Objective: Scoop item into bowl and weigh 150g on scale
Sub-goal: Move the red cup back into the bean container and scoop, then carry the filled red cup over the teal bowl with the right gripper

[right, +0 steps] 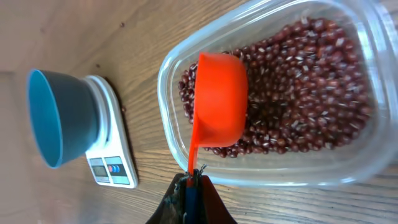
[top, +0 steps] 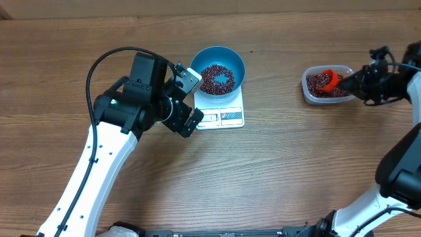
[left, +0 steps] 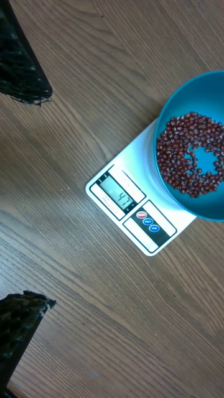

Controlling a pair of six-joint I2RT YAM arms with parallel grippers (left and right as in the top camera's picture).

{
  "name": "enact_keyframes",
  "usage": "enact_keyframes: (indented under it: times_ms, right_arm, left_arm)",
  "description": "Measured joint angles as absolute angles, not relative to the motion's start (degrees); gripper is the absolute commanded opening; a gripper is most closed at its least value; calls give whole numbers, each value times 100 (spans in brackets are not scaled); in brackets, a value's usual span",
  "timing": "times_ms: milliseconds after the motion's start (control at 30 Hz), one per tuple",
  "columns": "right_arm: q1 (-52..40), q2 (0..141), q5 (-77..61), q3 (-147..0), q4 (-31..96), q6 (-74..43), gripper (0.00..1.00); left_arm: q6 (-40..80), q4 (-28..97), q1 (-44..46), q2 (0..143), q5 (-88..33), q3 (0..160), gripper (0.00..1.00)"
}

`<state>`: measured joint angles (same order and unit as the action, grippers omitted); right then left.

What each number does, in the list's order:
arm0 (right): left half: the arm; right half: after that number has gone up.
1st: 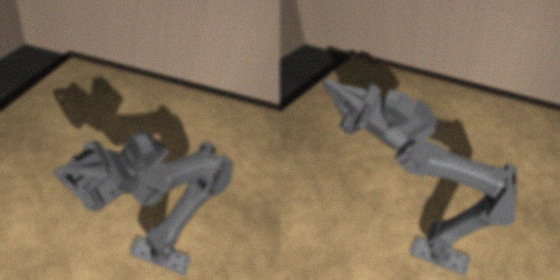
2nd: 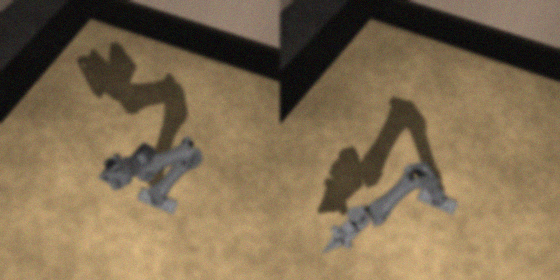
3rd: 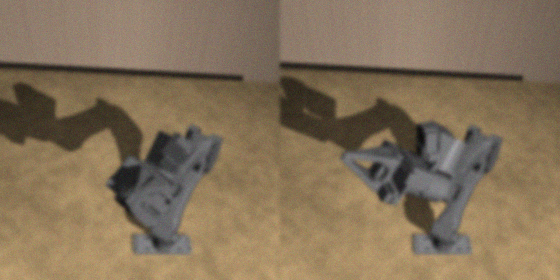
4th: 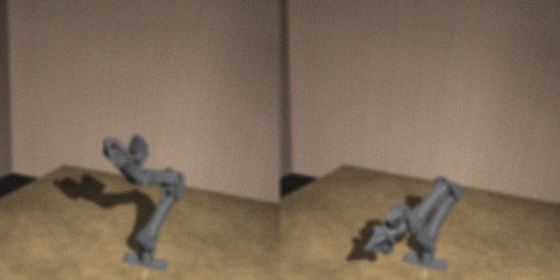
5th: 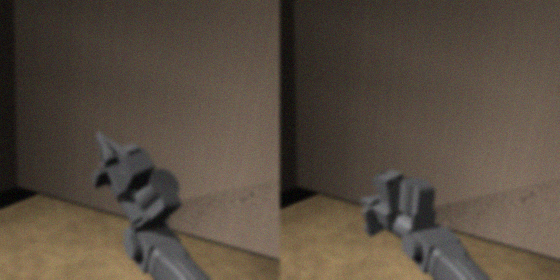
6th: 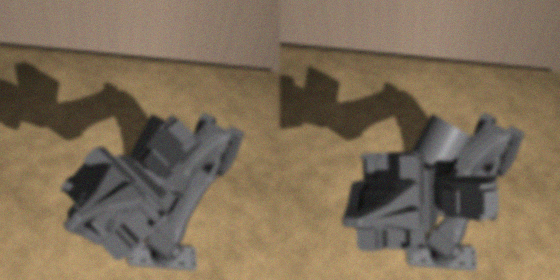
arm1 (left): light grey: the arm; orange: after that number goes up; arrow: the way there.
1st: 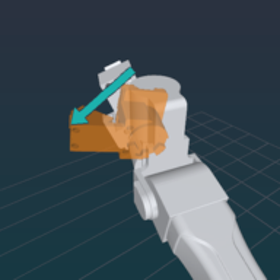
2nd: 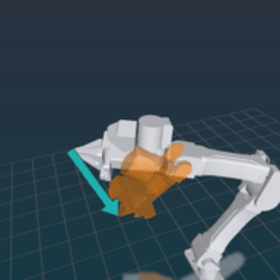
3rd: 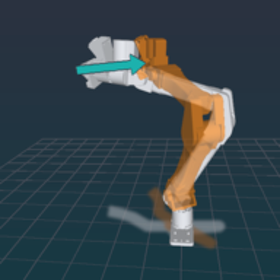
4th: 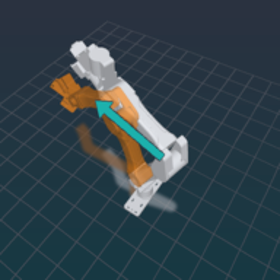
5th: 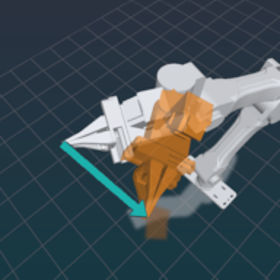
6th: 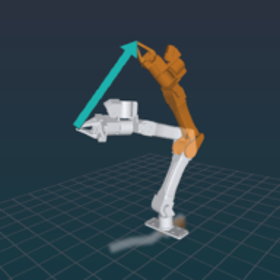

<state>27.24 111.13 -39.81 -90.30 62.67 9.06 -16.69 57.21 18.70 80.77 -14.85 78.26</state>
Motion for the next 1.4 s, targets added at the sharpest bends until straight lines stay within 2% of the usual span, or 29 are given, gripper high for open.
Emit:
enact_keyframes:
  times_ms: [367,800,1000,1400]
  right_arm:
    - [3361,11113,-4751,-9030,6394,904,4]
    - [3393,11113,-6198,-9030,6744,1125,4]
    - [2952,11113,-6427,-9030,6849,1164,4]
    - [1328,11115,-6735,-9032,6495,1002,4]
  left_arm:
    - [-1669,5721,1870,8077,-1485,7826,100]
    - [-1669,5721,1870,8077,-1485,7826,100]
    - [-1669,5721,1870,8077,-1485,7826,100]
    - [-1669,5721,1870,8077,-1485,7826,100]
